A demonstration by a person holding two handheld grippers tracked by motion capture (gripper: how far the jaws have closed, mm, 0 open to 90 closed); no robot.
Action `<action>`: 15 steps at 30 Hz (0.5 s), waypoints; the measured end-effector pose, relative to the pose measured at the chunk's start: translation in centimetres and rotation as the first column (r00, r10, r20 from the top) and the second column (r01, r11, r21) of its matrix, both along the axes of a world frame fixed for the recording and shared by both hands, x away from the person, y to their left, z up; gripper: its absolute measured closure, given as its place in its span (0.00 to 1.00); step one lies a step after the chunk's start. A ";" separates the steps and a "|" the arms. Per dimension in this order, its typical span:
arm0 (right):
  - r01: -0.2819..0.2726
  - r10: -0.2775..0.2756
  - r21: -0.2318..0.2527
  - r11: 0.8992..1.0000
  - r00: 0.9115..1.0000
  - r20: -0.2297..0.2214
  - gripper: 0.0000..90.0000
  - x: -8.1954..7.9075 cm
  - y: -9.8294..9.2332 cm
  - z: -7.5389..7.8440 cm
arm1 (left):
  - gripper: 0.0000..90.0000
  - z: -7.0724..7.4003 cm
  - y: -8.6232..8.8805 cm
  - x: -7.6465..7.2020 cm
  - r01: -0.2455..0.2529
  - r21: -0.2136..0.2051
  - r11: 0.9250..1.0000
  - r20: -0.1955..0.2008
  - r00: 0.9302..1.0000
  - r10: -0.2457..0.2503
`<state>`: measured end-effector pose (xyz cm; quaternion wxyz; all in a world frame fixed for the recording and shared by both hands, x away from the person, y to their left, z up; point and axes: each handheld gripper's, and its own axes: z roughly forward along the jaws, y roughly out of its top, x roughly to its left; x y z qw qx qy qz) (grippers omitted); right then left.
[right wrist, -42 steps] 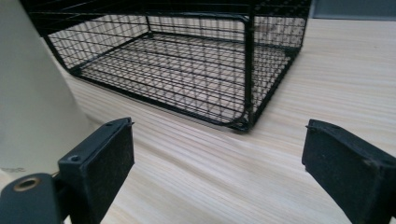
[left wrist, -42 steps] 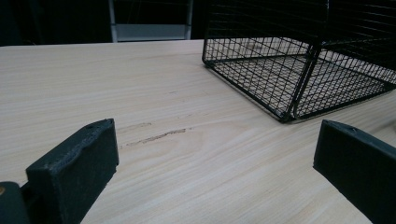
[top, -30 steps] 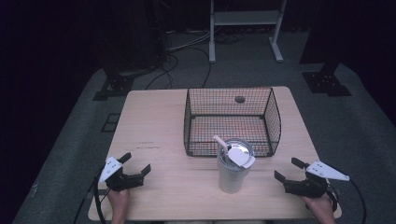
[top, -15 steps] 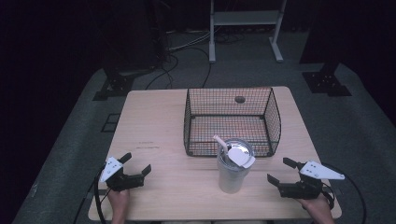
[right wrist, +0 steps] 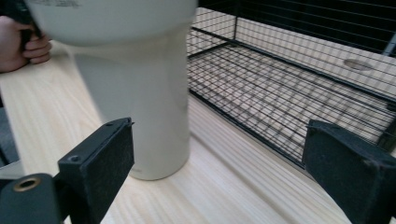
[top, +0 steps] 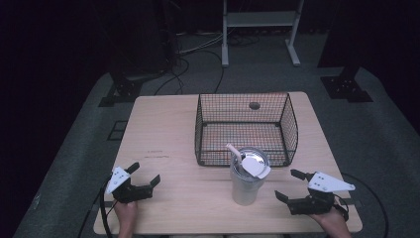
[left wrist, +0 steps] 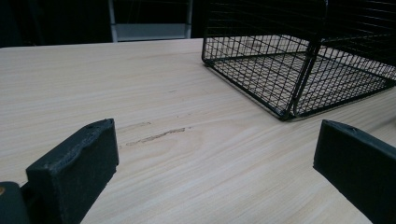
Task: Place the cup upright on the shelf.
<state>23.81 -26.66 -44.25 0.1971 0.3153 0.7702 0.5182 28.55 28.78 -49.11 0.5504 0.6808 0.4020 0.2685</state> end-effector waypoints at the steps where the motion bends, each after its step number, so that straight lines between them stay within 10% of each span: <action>1: -0.007 0.007 -0.001 1.000 1.000 0.002 0.10 -0.1 0.2 0.1 | 0.00 0.0 0.0 0.0 0.000 0.000 1.000 -0.001 1.000 0.000; 15: -0.103 0.103 -0.024 0.994 0.995 0.007 0.10 -0.7 2.7 0.0 | 0.00 0.0 0.0 0.0 -0.003 -0.003 1.000 -0.003 1.000 0.003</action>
